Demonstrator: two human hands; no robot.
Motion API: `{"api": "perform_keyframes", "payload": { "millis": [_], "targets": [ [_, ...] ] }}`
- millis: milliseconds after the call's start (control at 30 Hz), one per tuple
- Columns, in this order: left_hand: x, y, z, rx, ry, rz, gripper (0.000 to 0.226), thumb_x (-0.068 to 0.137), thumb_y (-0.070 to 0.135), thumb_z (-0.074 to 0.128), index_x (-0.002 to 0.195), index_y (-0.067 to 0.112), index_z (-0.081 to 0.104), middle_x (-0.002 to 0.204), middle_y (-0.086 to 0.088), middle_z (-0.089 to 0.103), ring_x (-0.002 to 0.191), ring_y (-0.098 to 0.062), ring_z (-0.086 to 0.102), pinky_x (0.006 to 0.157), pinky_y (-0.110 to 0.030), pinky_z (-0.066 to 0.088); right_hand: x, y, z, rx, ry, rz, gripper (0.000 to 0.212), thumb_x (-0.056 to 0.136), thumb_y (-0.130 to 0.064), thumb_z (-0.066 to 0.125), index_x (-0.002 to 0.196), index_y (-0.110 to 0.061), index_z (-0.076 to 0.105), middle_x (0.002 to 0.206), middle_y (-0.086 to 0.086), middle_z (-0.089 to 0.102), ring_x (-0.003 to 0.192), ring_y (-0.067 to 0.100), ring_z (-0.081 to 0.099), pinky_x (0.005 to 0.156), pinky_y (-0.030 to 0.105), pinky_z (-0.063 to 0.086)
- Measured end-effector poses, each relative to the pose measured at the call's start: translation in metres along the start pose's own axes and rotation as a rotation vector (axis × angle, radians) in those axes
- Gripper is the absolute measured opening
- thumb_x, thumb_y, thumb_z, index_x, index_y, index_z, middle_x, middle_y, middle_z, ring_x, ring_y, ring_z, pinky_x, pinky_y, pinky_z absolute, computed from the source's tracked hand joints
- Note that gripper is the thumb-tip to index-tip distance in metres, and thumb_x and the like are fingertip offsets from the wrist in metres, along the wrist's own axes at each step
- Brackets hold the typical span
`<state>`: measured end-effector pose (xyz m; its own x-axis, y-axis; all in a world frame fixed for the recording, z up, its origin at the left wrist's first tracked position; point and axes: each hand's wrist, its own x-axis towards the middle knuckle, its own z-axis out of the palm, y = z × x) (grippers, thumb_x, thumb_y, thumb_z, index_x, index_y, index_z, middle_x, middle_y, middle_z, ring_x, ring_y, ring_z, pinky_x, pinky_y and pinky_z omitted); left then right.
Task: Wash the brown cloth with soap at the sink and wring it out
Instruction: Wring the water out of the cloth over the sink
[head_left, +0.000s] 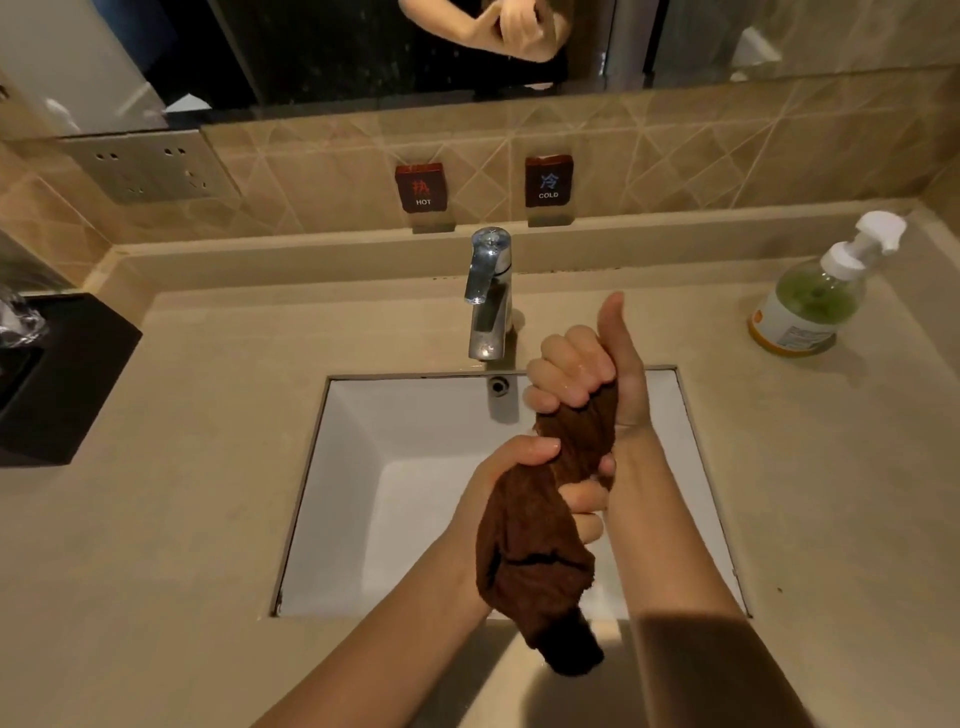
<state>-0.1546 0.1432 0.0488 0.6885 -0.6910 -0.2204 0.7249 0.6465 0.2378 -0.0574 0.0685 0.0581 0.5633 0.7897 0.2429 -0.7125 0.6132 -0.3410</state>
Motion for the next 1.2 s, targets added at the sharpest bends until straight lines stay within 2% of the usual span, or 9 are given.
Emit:
{"api": "perform_keyframes", "payload": {
  "millis": [100, 233, 333, 400, 533, 633, 767, 967, 1200],
  "targets": [
    [-0.002, 0.005, -0.001, 0.140, 0.119, 0.036, 0.037, 0.061, 0.022, 0.082, 0.086, 0.002, 0.064, 0.055, -0.001, 0.050, 0.045, -0.012, 0.049, 0.046, -0.018, 0.042, -0.009, -0.013, 0.011, -0.329, 0.413, 0.042, 0.055, 0.083, -0.042, 0.051, 0.033, -0.018, 0.046, 0.035, -0.003, 0.041, 0.035, 0.010, 0.043, 0.045, 0.023, 0.046],
    [-0.002, 0.014, -0.010, 0.271, 0.346, 0.066, 0.029, 0.055, 0.019, 0.081, 0.076, 0.003, 0.071, 0.069, -0.006, 0.053, 0.049, -0.012, 0.052, 0.053, -0.023, 0.044, -0.006, -0.012, 0.015, -0.615, 0.651, 0.054, 0.058, 0.090, -0.033, 0.054, 0.035, -0.017, 0.044, 0.037, 0.000, 0.042, 0.037, 0.015, 0.045, 0.048, 0.029, 0.047],
    [0.003, 0.011, -0.015, 0.286, 0.496, 0.064, 0.016, 0.061, 0.021, 0.071, 0.070, 0.009, 0.076, 0.077, -0.007, 0.055, 0.051, -0.013, 0.053, 0.057, -0.027, 0.038, -0.008, -0.008, 0.005, -0.737, 0.664, 0.070, 0.058, 0.092, -0.029, 0.053, 0.036, -0.016, 0.047, 0.038, 0.002, 0.045, 0.039, 0.018, 0.048, 0.051, 0.032, 0.048],
    [0.007, 0.009, -0.020, 0.256, 0.557, 0.083, 0.013, 0.061, 0.017, 0.070, 0.070, 0.013, 0.077, 0.075, -0.008, 0.063, 0.056, -0.016, 0.055, 0.054, -0.025, 0.044, -0.011, -0.005, -0.001, -0.830, 0.688, 0.088, 0.059, 0.093, -0.028, 0.052, 0.035, -0.017, 0.049, 0.039, 0.002, 0.049, 0.042, 0.019, 0.050, 0.057, 0.034, 0.047],
    [0.016, 0.011, -0.033, 0.234, 0.626, 0.130, 0.030, 0.057, 0.012, 0.070, 0.087, 0.008, 0.071, 0.072, -0.009, 0.066, 0.059, -0.021, 0.060, 0.051, -0.025, 0.049, -0.011, 0.003, -0.013, -1.061, 0.804, 0.060, 0.063, 0.093, -0.030, 0.050, 0.031, -0.019, 0.052, 0.039, -0.001, 0.054, 0.054, 0.023, 0.054, 0.071, 0.040, 0.048],
    [0.019, 0.016, -0.035, 0.251, 0.640, 0.126, 0.017, 0.061, 0.014, 0.064, 0.073, 0.009, 0.075, 0.067, -0.008, 0.066, 0.054, -0.019, 0.061, 0.050, -0.023, 0.049, -0.005, 0.004, -0.017, -1.095, 0.860, 0.025, 0.063, 0.093, -0.031, 0.049, 0.031, -0.020, 0.052, 0.039, -0.001, 0.056, 0.058, 0.025, 0.056, 0.076, 0.043, 0.051],
    [0.016, 0.018, -0.031, 0.233, 0.569, 0.102, 0.018, 0.063, 0.019, 0.067, 0.076, 0.009, 0.075, 0.070, -0.010, 0.063, 0.048, -0.016, 0.056, 0.047, -0.021, 0.047, -0.002, 0.000, -0.020, -1.064, 0.845, 0.043, 0.064, 0.093, -0.032, 0.049, 0.030, -0.020, 0.052, 0.038, 0.000, 0.055, 0.053, 0.023, 0.054, 0.073, 0.041, 0.048],
    [0.002, 0.025, -0.021, 0.258, 0.353, -0.008, 0.064, 0.043, 0.027, 0.092, 0.093, 0.000, 0.062, 0.060, -0.006, 0.060, 0.047, -0.016, 0.059, 0.048, -0.023, 0.050, 0.003, -0.013, -0.016, -0.858, 0.798, 0.078, 0.064, 0.094, -0.030, 0.050, 0.031, -0.018, 0.050, 0.038, 0.000, 0.051, 0.048, 0.020, 0.051, 0.071, 0.040, 0.044],
    [-0.001, 0.032, -0.029, 0.410, 0.550, -0.054, 0.020, 0.055, 0.013, 0.069, 0.074, 0.007, 0.072, 0.066, -0.006, 0.058, 0.050, -0.016, 0.057, 0.053, -0.024, 0.048, 0.008, -0.003, -0.015, -0.876, 0.800, 0.153, 0.061, 0.092, -0.027, 0.053, 0.032, -0.017, 0.048, 0.037, 0.003, 0.050, 0.043, 0.020, 0.051, 0.061, 0.035, 0.048]
  ]
}}
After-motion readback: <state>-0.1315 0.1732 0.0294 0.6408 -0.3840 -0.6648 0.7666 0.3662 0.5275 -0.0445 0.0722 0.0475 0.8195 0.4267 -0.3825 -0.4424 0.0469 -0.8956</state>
